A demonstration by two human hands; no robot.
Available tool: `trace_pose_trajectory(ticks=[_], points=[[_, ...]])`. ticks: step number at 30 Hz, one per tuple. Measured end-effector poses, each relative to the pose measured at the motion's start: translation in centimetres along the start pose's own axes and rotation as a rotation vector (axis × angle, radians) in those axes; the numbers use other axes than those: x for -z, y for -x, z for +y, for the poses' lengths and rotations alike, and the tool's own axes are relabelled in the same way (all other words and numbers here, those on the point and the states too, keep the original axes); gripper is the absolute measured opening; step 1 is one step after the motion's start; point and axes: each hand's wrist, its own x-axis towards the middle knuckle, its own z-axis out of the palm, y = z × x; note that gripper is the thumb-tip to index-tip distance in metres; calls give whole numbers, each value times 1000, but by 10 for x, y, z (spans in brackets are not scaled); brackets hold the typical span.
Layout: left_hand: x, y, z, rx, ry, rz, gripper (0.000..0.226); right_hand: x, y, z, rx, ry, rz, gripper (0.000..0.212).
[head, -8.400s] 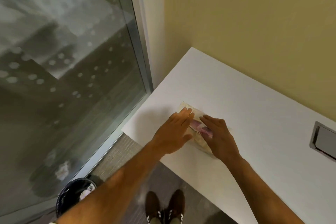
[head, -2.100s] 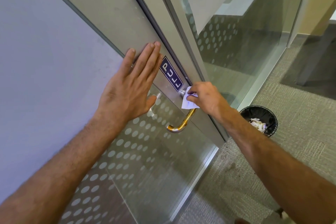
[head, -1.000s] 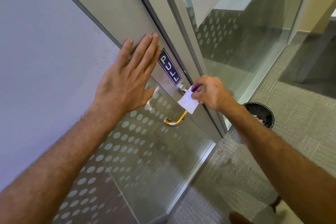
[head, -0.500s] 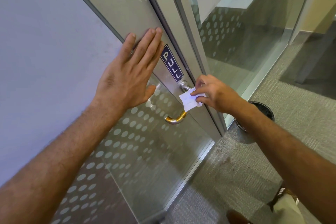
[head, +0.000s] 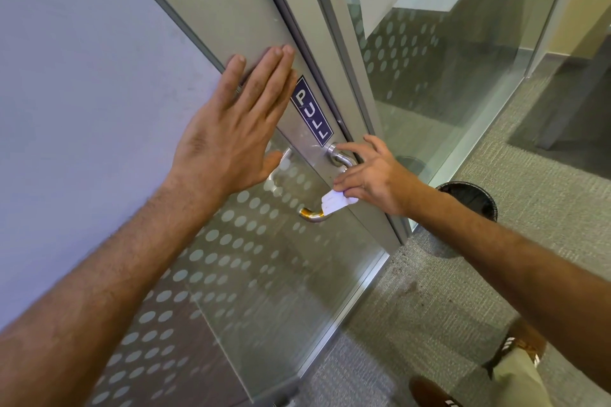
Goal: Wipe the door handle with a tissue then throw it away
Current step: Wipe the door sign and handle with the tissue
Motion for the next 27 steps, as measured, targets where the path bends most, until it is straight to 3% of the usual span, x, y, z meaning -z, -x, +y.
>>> trace_pose_trajectory(ticks=[3, 8, 13, 17, 23, 27], points=[[0, 0, 0, 5, 10, 7, 104, -11, 0, -20, -12, 59, -51, 14], [-1, 0, 0, 5, 12, 21, 106, -41, -7, -55, -60, 421, -208, 11], [-3, -1, 1, 1, 8, 29, 105, -53, -6, -84, -292, 329, -96, 24], [-2, -1, 0, 4, 2, 23, 107, -54, -19, -108, -477, 284, -160, 29], [-5, 0, 1, 11, 0, 35, 107, -58, -33, -122, -581, 258, -128, 15], [-6, 1, 2, 13, 7, 34, 106, -64, -40, -126, -575, 247, -81, 36]])
